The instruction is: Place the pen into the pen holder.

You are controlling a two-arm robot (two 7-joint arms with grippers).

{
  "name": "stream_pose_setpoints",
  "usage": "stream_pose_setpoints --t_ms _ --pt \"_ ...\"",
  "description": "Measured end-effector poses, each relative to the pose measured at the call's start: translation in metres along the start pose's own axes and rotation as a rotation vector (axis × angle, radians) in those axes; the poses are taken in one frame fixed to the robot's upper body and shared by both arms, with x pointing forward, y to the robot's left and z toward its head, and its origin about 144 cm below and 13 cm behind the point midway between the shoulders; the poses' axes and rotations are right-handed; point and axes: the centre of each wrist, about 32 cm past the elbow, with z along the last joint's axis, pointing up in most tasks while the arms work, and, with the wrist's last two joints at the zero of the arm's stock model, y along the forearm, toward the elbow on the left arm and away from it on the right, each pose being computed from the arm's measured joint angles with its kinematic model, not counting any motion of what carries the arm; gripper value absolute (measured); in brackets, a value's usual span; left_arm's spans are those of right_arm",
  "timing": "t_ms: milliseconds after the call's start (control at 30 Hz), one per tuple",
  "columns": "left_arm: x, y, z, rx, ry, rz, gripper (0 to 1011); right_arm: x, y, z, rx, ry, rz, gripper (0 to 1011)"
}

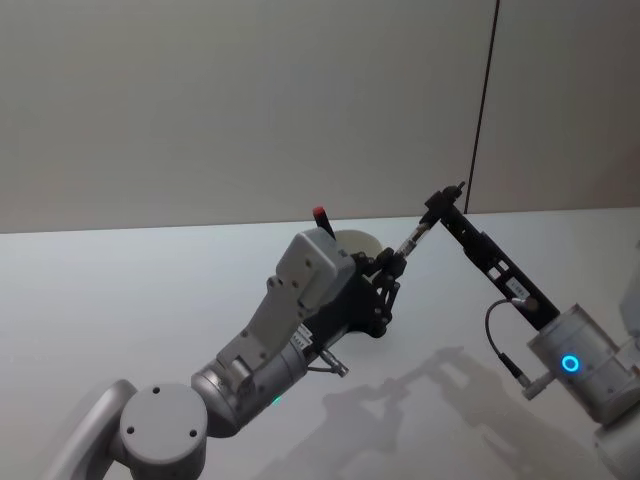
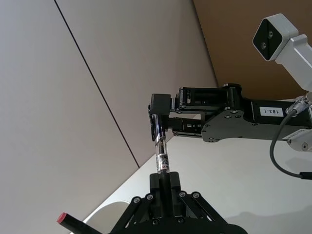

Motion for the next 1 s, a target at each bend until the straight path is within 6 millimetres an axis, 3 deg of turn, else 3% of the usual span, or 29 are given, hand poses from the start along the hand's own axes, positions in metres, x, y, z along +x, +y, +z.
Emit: stream_pose_setpoints --t_ms 433,1000 --pt "0.0 0.0 0.0 0.0 0.0 0.0 126 0.0008 0.0038 -0.0025 0.024 -0.005 0.006 147" --pt "0.0 0.0 0.0001 -0.002 0.0 0.0 125 0.0018 0.0039 -0.0015 0.039 -0.024 -0.003 122"
